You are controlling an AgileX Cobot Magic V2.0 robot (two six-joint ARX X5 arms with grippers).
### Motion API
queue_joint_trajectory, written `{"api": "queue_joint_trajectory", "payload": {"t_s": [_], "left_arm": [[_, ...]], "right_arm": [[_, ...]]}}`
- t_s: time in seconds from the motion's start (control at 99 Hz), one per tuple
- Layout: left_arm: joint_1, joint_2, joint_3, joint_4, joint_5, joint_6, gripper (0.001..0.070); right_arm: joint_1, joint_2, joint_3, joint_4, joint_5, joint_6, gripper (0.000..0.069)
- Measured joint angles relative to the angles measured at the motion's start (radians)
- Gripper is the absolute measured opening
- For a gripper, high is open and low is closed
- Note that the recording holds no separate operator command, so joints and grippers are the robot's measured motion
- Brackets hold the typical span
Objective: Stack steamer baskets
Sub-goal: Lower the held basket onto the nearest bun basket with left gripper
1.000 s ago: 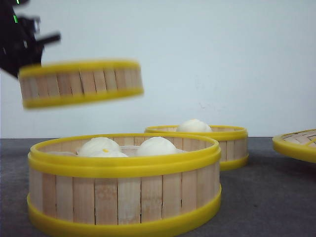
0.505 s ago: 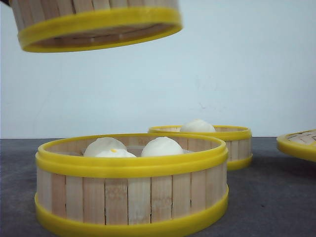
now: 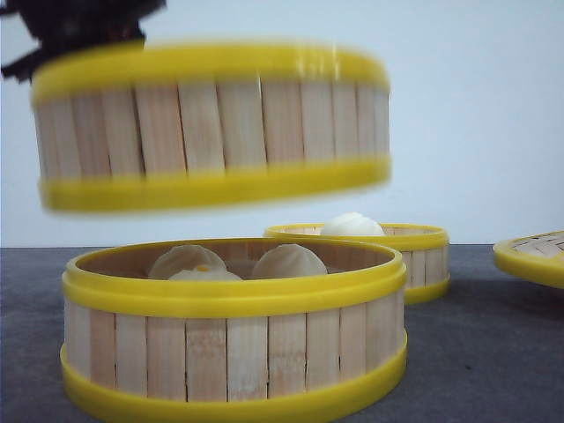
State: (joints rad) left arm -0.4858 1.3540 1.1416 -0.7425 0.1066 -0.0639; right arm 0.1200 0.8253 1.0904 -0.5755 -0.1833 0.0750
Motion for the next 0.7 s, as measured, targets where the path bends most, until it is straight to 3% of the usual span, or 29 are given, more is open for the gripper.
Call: {"api": "queue_joint_trajectory", "payload": {"t_s": [0.192,0.697], "left_arm": [[0.000,0.003,-0.008,0.056,0.000,-0.011,0.0024],[-0.013,0.089,-0.008,0.042,0.001,-0.015,0.0024]], "right_arm": [[0.000,0.000,0.000,0.000,0.000,0.000,0.0460],[0.000,0.000,0.000,0.000,0.000,0.000,0.0460]]}}
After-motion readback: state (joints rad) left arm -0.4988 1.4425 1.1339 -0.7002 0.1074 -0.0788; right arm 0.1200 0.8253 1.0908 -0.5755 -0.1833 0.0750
